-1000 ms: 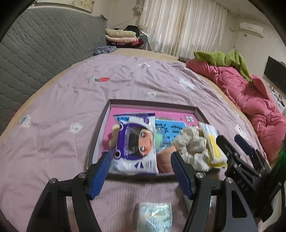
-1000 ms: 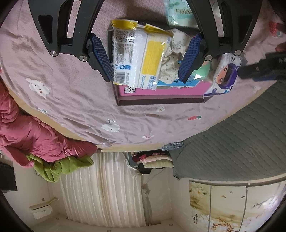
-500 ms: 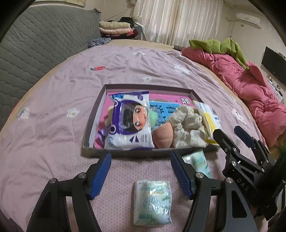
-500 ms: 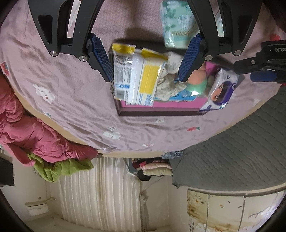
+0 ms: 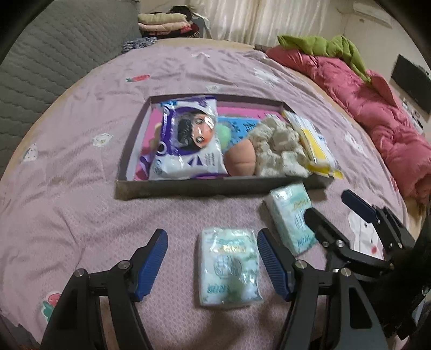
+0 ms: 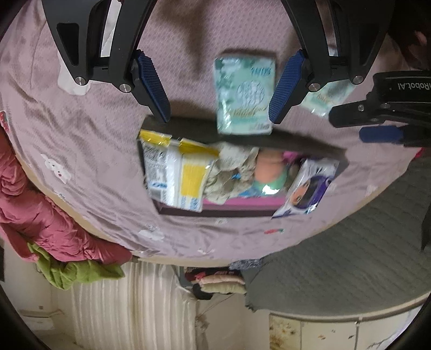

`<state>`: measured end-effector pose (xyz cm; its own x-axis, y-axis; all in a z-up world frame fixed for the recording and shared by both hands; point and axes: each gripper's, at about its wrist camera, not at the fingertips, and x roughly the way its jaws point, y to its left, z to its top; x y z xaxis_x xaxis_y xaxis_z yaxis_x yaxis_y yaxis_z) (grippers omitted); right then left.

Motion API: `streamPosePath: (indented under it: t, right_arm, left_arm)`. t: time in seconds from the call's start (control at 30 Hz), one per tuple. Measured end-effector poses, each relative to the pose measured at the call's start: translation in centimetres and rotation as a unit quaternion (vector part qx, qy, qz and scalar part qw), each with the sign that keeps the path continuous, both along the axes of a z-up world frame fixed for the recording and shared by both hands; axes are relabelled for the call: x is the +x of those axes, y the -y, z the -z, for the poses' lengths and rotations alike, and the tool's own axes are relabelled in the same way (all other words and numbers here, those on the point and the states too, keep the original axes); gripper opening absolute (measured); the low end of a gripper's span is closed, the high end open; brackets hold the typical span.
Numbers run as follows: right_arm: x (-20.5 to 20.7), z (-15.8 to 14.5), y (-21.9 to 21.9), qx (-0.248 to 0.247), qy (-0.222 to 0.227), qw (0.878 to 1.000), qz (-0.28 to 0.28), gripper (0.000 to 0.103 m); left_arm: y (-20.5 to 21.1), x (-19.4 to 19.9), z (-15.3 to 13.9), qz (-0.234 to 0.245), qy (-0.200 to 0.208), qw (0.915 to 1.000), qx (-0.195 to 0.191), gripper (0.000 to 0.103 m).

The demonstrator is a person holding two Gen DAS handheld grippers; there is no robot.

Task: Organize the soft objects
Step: 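Grasp a green tissue packet with right tool while left grasps another green tissue packet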

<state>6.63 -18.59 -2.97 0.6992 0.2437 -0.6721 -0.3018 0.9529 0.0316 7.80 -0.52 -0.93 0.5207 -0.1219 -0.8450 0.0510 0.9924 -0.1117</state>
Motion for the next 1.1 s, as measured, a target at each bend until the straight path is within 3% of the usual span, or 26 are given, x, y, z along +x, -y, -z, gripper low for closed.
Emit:
streamPosePath:
  t: [0.2, 0.5, 0.97, 1.03, 1.1]
  right_arm:
    - [0.1, 2.2, -1.0, -0.025, -0.045, 0.998, -0.022, 0.076]
    - [0.2, 4.6, -2.2, -0.067, -0.06, 0.995, -0.042, 0.076]
    - [1.1, 5.9, -3.2, -0.109, -0.036, 0.991, -0.064, 0.077]
    - [1.0, 5.9, -3.4, -0.112, -0.037, 0.991, -0.068, 0.075]
    - [0.9, 5.9, -3.4, -0.11, -0.037, 0.99, -0.075, 0.067]
  left_arm:
    - [0.8, -0.3, 1.0, 0.018, -0.035, 0.9992, 0.008, 0.069]
    - [1.9, -0.4, 2.4, 0.027, -0.068, 0.9973, 0.012, 0.069]
    - [2.8, 1.2, 5.6, 0.009, -0.11, 0.9936, 0.026, 0.069]
    - [2.5, 1.4, 5.9, 0.01, -0.113, 0.9933, 0.022, 0.069]
    - [2.1, 1.6, 6.0, 0.01, -0.114, 0.9933, 0.019, 0.069]
